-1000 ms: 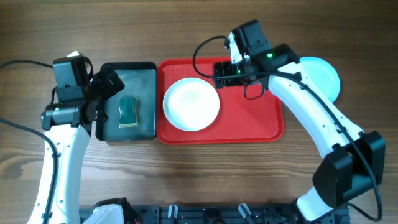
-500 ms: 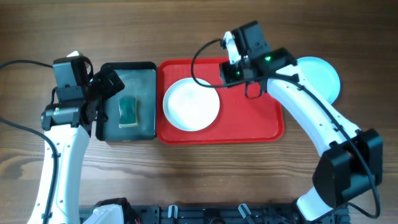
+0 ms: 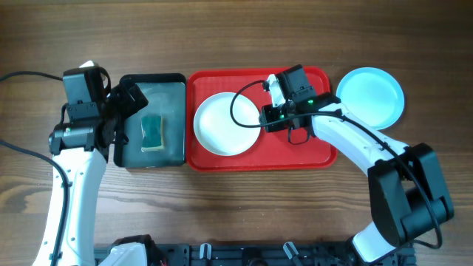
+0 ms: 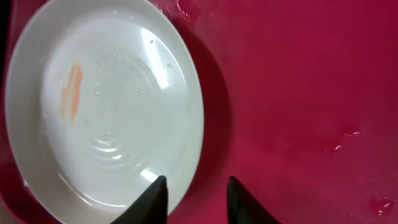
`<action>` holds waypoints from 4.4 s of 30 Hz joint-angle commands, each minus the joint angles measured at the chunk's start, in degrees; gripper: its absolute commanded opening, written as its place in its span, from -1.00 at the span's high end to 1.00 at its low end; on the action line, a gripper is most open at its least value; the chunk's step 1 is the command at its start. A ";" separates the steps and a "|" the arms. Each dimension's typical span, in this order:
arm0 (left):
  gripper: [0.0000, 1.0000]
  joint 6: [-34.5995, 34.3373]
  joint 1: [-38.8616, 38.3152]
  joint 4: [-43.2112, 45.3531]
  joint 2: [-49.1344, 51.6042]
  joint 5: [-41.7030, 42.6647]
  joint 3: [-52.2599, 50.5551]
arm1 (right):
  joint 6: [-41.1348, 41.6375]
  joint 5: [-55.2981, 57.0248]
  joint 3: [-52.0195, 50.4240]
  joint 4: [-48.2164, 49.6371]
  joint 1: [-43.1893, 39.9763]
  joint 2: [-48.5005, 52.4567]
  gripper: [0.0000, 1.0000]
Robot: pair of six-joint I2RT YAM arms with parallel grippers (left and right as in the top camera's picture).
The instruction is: Clean dirty plates on tray and stack at the side
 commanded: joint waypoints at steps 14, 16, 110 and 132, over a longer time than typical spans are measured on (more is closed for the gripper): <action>-1.00 -0.52 0.15 0.02 0.02 0.24 0.63 | 16.17 0.13 -0.59 2.49 0.02 4.46 0.56; -1.00 -0.52 0.15 0.02 0.02 0.24 0.63 | 16.57 0.13 -0.59 2.56 0.02 4.57 0.55; -1.00 -0.52 0.15 0.02 0.02 0.24 0.63 | -4.63 11.23 9.55 -4.46 -3.10 11.56 0.77; -1.00 -0.52 0.15 0.02 0.02 0.24 0.63 | -2.97 11.17 11.26 -4.55 -3.10 10.80 0.71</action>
